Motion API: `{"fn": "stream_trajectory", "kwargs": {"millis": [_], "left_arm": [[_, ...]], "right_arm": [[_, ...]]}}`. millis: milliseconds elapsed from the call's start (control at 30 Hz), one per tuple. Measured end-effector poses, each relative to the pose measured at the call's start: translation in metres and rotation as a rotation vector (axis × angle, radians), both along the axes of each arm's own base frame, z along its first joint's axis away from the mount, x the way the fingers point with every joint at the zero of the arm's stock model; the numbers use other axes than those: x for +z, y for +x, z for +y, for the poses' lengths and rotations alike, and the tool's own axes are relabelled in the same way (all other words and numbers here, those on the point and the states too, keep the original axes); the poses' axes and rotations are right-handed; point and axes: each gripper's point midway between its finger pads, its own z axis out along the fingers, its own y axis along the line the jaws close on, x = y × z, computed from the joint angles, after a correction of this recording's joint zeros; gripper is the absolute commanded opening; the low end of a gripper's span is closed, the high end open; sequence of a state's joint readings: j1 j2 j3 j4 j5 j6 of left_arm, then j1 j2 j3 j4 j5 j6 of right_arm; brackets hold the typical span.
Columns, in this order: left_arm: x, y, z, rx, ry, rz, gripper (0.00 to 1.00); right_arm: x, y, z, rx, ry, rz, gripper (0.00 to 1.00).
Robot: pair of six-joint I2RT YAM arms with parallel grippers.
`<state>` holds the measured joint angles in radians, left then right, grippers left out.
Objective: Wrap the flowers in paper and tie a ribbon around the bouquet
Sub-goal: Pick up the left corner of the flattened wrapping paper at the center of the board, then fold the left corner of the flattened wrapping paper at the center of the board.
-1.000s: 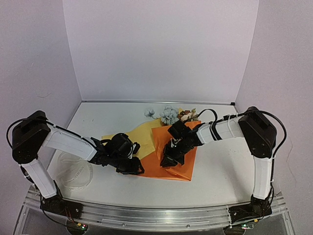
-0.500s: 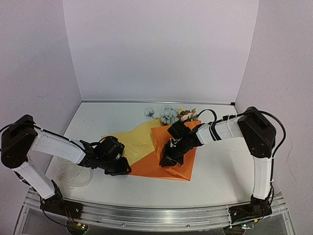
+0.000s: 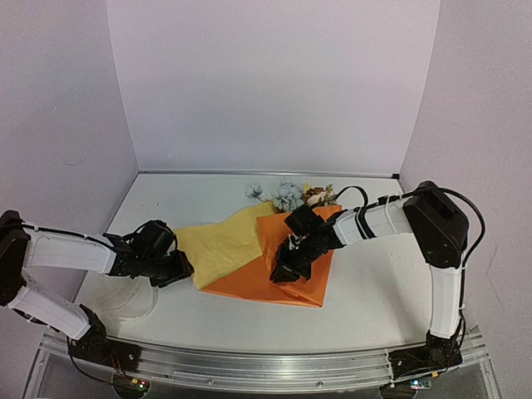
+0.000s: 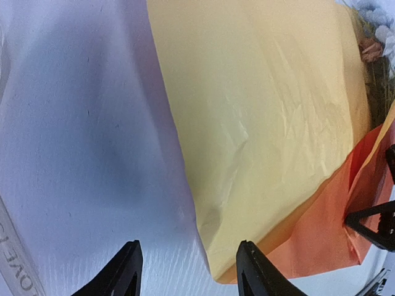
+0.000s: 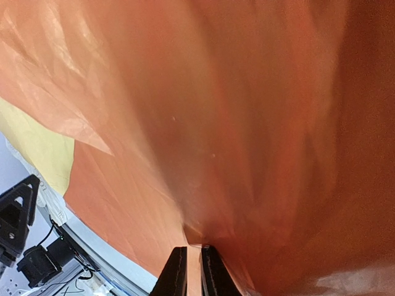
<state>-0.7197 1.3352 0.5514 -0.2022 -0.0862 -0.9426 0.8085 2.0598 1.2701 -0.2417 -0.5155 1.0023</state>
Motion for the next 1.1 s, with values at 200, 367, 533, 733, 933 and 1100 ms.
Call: {"fn": "stream_trajectory", "kwargs": {"millis": [200, 367, 533, 733, 933, 1100], "left_arm": [[-0.002, 0.018, -0.001, 0.025, -0.11, -0.013, 0.55], [-0.01, 0.026, -0.015, -0.005, -0.195, -0.02, 0.47], [-0.012, 0.033, -0.029, -0.036, -0.25, -0.036, 0.23], [-0.004, 0.031, -0.032, -0.066, -0.26, -0.052, 0.04], [0.041, 0.036, -0.038, -0.116, -0.284, -0.121, 0.0], [0.073, 0.043, -0.052, -0.171, -0.318, -0.152, 0.0]], "right_arm": [[0.0, 0.001, 0.002, -0.002, 0.008, -0.003, 0.09], [0.0, 0.002, 0.002, -0.003, 0.01, -0.003, 0.09], [0.0, 0.002, 0.004, -0.002, 0.016, -0.005, 0.09], [0.0, 0.002, 0.004, -0.002, 0.016, -0.006, 0.09], [0.0, 0.004, 0.006, -0.001, 0.025, -0.016, 0.09], [0.0, 0.005, 0.006, 0.004, 0.028, -0.024, 0.1]]}}
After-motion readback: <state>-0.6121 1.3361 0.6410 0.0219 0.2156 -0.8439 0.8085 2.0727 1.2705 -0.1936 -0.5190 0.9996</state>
